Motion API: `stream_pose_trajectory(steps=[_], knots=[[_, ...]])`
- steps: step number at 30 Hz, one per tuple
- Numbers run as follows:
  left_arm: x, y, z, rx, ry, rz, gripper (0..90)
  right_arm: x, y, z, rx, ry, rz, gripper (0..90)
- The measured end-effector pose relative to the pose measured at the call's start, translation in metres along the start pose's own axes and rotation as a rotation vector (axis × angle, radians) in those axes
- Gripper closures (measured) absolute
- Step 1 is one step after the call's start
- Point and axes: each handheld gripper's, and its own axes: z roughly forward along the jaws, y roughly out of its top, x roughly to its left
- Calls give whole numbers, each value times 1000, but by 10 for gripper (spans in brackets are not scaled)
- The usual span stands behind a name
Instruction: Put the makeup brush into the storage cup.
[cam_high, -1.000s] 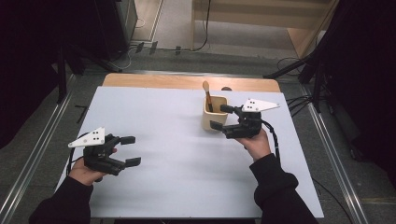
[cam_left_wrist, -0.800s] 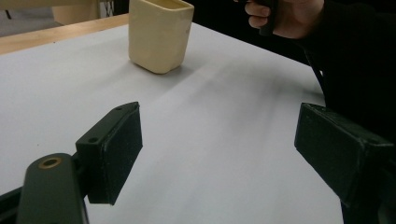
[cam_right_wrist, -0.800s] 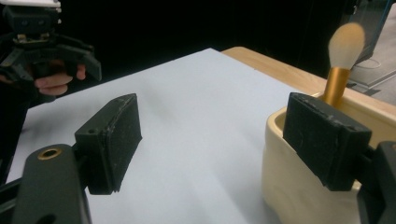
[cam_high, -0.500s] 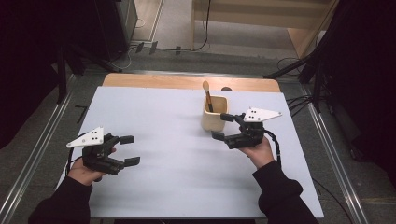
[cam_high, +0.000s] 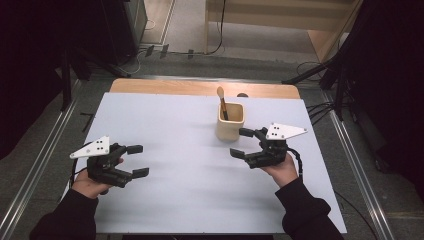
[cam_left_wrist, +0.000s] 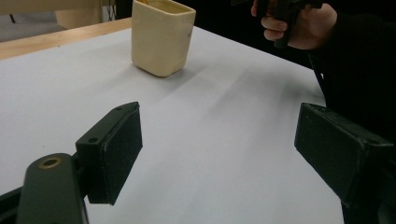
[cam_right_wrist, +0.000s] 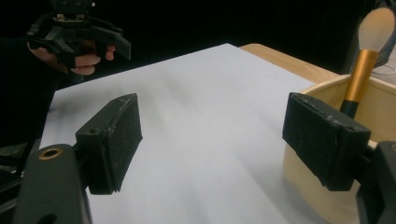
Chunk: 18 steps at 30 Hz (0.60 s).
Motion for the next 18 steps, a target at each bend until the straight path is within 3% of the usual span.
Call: stream_pose_trajectory(steps=[18], knots=[[0,0,-3,-15,7,0,159,5,-12,-21,-7,4,9,206]])
